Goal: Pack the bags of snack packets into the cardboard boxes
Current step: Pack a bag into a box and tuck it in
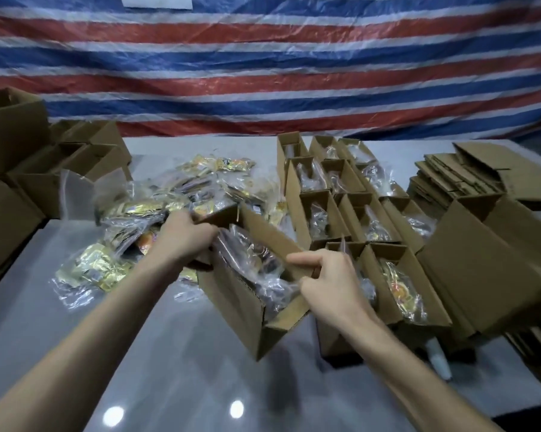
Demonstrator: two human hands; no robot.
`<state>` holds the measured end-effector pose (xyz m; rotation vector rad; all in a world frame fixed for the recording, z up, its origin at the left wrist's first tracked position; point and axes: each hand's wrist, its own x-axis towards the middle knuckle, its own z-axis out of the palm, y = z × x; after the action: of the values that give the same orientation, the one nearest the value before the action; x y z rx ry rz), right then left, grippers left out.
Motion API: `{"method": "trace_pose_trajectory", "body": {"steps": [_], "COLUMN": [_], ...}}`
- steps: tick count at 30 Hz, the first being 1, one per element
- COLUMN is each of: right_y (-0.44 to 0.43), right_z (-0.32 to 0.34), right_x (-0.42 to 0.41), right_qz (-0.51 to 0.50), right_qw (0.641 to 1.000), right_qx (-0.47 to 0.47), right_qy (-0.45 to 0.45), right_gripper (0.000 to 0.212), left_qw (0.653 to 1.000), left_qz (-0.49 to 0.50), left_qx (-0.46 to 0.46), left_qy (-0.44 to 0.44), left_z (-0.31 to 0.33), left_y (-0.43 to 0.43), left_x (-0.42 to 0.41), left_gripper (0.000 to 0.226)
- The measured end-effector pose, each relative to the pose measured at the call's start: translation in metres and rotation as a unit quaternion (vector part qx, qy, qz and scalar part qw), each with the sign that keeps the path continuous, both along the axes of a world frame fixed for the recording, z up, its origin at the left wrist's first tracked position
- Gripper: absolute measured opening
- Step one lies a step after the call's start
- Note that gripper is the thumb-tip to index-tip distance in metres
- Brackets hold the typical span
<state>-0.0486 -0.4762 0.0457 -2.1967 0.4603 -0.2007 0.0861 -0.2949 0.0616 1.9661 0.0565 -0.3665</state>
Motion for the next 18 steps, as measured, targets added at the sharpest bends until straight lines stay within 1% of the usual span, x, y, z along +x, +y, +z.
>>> {"method": "trace_pose_trajectory", "body": {"steps": [3, 5, 9, 13, 18], "right_y": [-0.028, -0.05, -0.092, -0.124, -0.149], "right_z": [0.039, 0.061, 0.09, 0.101, 0.09], "right_x": [-0.023, -0.035, -0.057, -0.073, -0.085], "right_qz": [-0.049, -0.089, -0.178, -0.236, -0.276], "right_qw": [0.998, 0.993, 0.978, 0.967, 0.959], "right_qx": [0.002, -0.002, -0.01, -0.036, -0.033], "right_qy": [-0.044, -0.074, -0.107, -0.093, -0.061], "right_gripper": [0.055, 0.053, 0.048, 0.047, 0.05], "left_qw": [0.997, 0.991, 0.98, 0.975, 0.975], "left_qz": [-0.052, -0.096, -0.156, -0.165, -0.159], "left_qx": [-0.003, 0.007, -0.009, -0.017, -0.02], "left_qy": [-0.062, -0.092, -0.121, -0.144, -0.154], "left_z": [0.049, 0.079, 0.115, 0.117, 0.089], "left_y": [-0.045, -0.079, -0.147, -0.203, -0.246], "left_x": [0.003, 0.003, -0.005, -0.018, -0.027], "left_gripper": [0.018, 0.015, 0.018, 0.016, 0.015]}}
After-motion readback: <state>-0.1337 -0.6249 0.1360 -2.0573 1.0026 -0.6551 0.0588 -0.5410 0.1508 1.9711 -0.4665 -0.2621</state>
